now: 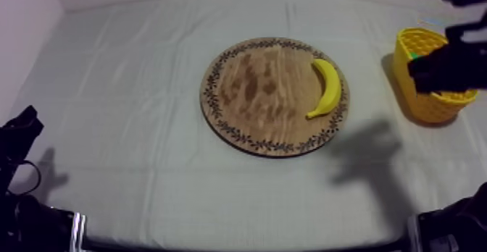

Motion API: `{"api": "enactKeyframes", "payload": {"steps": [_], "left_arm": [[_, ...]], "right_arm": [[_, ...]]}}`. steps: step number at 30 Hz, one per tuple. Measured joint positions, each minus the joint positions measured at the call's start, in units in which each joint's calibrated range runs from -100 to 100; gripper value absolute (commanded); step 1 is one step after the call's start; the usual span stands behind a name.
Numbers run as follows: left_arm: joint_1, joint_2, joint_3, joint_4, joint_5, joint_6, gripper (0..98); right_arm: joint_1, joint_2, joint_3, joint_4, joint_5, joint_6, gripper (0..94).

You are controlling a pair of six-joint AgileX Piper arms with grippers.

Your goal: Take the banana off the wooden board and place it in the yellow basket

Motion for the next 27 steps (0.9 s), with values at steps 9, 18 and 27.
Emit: {"api": "enactKeyframes", "payload": {"steps": [9,18,27], "left_arm": [[0.0,0.0,0.0,0.0,0.0,0.0,0.1],[0.0,0.0,0.0,0.0,0.0,0.0,0.1],[0.0,0.0,0.0,0.0,0.0,0.0,0.1]], "right_arm": [[1.2,18.9,-23.7,-2.1,17.2,-0.7,0.5],[2.6,34.5,-41.3,-2.9,30.1,-1.6,0.5],[1.9,42.3,-49.4,-1.3,34.8,-4.2,13.9]]}}
